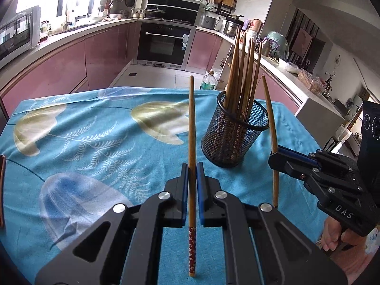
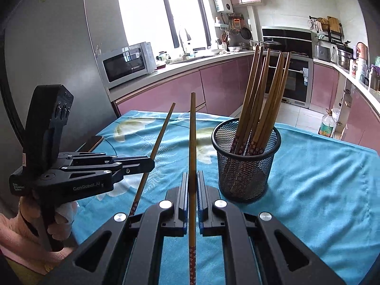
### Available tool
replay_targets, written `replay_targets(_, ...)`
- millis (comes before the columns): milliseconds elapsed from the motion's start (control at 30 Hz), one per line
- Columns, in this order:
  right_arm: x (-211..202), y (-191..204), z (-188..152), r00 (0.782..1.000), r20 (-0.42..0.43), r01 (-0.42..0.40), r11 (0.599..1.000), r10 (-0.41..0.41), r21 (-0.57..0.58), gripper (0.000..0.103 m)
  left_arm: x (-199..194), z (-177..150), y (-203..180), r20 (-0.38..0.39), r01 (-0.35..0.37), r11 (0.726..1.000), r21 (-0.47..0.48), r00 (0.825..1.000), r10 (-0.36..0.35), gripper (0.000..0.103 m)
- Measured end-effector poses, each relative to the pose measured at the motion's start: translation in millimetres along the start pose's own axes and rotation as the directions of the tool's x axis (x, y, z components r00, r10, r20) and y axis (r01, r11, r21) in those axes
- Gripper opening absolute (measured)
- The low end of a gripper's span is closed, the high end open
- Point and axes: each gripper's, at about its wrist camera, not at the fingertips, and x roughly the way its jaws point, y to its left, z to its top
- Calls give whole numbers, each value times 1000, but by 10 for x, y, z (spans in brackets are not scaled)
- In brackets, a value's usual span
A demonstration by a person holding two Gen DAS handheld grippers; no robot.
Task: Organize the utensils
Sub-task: 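Lift the chopsticks and carry them over the mesh cup with both grippers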
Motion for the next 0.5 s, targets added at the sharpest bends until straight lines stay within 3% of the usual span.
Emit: replay_targets(500,-104,-36,80,999,45,20,1000,-21,7,6,-128,91,-27,45,21,1000,0,999,-21,7)
